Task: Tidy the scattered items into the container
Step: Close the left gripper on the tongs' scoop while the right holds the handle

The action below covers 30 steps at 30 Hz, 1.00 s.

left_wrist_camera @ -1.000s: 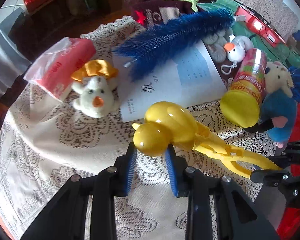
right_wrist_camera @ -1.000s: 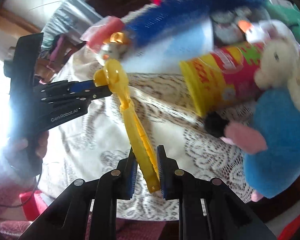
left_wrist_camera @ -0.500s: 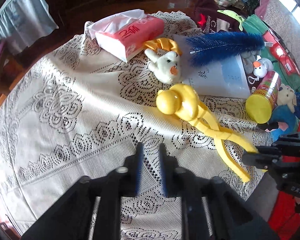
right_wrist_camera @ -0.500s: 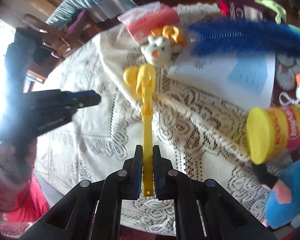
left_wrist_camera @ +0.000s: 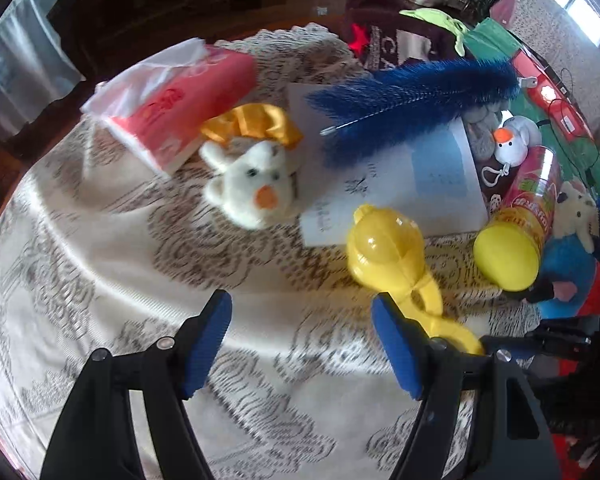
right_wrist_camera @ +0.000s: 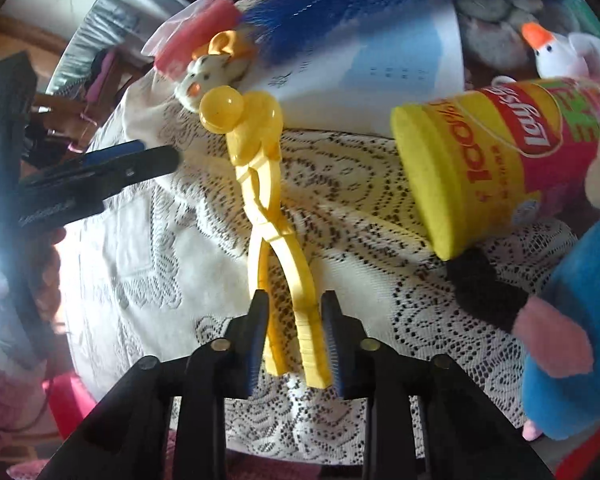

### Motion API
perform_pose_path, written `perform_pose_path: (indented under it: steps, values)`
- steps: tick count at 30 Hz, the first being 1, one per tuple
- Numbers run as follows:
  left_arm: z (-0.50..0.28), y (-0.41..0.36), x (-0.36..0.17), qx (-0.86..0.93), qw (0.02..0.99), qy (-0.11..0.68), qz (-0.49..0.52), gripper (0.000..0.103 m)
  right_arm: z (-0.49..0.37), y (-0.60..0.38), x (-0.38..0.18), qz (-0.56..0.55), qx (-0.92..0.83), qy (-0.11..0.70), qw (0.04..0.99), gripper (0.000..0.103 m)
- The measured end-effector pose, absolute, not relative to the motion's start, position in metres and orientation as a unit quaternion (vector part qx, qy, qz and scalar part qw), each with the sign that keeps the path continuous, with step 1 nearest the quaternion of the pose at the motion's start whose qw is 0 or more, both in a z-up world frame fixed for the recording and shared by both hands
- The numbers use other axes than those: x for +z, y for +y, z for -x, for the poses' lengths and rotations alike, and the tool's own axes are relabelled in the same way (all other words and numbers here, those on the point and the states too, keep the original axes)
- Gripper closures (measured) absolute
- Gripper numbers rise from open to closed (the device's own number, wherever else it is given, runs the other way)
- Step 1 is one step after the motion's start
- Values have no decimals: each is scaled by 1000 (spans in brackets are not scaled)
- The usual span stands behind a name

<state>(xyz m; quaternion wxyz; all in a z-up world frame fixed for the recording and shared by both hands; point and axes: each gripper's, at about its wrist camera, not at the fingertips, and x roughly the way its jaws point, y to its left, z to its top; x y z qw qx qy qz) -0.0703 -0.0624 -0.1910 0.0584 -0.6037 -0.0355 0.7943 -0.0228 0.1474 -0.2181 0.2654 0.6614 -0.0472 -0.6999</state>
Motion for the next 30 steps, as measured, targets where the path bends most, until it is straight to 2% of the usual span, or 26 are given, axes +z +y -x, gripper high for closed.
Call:
perform_pose_path:
  steps: [11,12,13,14,15,18,19,30]
  values:
    - [106,-16,-207,784,94,-4,613,32,23,162,-230,-666,-687,-77,280,75]
    - [107,-14,-209,783,100,-8,613,35,24,162,-232,-666,-686,-74,282,78]
    - [108,-12,-210,783,110,-17,612,48,25,162,-232,-666,-687,-71,282,79]
    - [109,-11,-210,783,114,-23,611,53,26,163,-232,-666,-688,-69,279,86]
    - [109,-9,-209,785,112,-21,609,53,26,163,-232,-665,-690,-67,277,90]
    - [106,-8,-205,792,107,-19,602,56,26,166,-231,-665,-691,-66,275,90]
    - [104,-11,-202,793,104,-25,599,59,25,166,-230,-665,-692,-64,274,91]
    - [66,-66,-160,812,52,-62,578,59,13,131,-191,-646,-687,-9,333,91]
